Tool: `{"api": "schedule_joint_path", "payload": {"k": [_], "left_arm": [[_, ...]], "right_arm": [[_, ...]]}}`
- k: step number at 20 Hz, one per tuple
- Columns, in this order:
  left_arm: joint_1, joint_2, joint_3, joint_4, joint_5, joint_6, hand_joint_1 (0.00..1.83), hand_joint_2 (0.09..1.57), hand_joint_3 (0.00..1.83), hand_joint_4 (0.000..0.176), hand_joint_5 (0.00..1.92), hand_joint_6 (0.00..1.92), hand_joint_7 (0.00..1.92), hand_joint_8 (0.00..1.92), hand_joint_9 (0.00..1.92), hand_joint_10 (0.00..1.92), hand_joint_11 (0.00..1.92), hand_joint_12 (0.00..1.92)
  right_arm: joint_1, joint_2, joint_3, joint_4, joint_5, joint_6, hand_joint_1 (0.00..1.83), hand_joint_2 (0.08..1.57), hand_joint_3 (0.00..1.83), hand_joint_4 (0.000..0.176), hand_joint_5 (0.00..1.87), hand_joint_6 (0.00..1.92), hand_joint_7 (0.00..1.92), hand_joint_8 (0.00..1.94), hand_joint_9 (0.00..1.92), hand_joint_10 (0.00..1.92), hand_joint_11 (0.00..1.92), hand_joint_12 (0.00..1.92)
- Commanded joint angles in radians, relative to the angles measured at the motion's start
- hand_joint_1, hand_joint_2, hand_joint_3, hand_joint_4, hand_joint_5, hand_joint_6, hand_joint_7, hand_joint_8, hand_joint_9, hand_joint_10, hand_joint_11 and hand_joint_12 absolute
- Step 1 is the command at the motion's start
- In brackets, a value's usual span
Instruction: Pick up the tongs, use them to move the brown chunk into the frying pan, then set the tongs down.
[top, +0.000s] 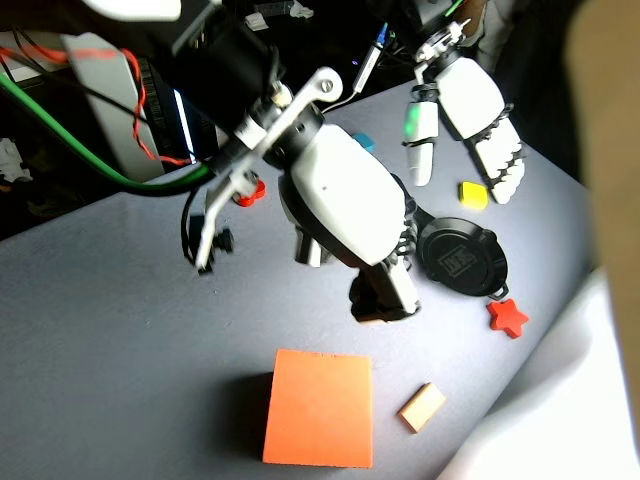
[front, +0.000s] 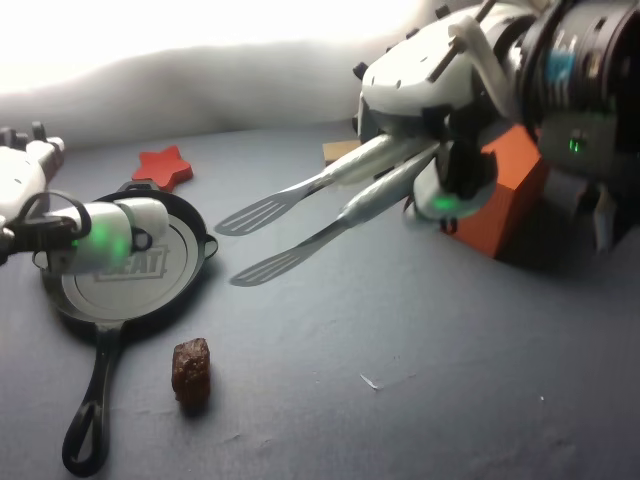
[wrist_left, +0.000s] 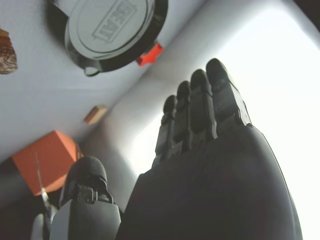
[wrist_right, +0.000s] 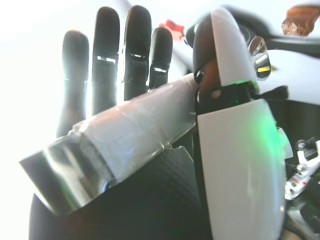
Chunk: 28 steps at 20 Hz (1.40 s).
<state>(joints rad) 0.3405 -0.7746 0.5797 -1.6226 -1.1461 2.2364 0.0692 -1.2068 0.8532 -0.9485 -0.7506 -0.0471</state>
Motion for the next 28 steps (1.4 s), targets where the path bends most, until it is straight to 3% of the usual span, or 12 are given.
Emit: {"api": "schedule_joint_path", "payload": {"k": [1,5,9,17,28], "left_arm": [[-0.013,0.012,0.005,0.085,-0.05,0.004,0.0,1.14,0.0,0.0,0.07,0.01,0.1,0.0,0.09,0.0,0.0,0.29],[-0.034,0.022,0.016,0.084,-0.05,0.007,0.0,1.15,0.0,0.0,0.07,0.0,0.1,0.0,0.09,0.0,0.0,0.27],[-0.062,0.022,0.034,0.084,-0.049,0.03,0.0,1.14,0.0,0.0,0.06,0.0,0.09,0.0,0.08,0.0,0.0,0.25],[-0.073,0.022,0.035,0.084,-0.05,0.034,0.0,1.17,0.0,0.0,0.06,0.0,0.09,0.0,0.07,0.0,0.0,0.2],[-0.066,0.018,0.028,0.084,-0.056,0.036,0.0,1.16,0.0,0.0,0.08,0.01,0.11,0.0,0.1,0.0,0.0,0.28]], "right_arm": [[0.011,0.003,-0.007,-0.079,0.001,0.031,1.16,1.1,0.0,0.0,0.76,0.46,1.05,0.02,0.79,0.58,0.39,1.5],[-0.032,-0.048,-0.053,-0.137,-0.169,0.244,1.16,1.1,0.0,0.0,0.76,0.45,1.04,0.01,0.77,0.56,0.38,1.5],[-0.074,-0.094,-0.04,-0.196,-0.181,0.359,1.15,1.1,0.0,0.0,0.76,0.44,1.03,0.01,0.78,0.56,0.38,1.5],[-0.104,-0.172,-0.011,-0.208,-0.171,0.383,1.12,1.12,0.0,0.0,0.74,0.45,1.02,0.0,0.74,0.59,0.33,1.53],[-0.15,-0.196,-0.011,-0.277,-0.115,0.371,1.11,1.12,0.0,0.0,0.73,0.43,1.0,0.0,0.72,0.6,0.31,1.54]]}}
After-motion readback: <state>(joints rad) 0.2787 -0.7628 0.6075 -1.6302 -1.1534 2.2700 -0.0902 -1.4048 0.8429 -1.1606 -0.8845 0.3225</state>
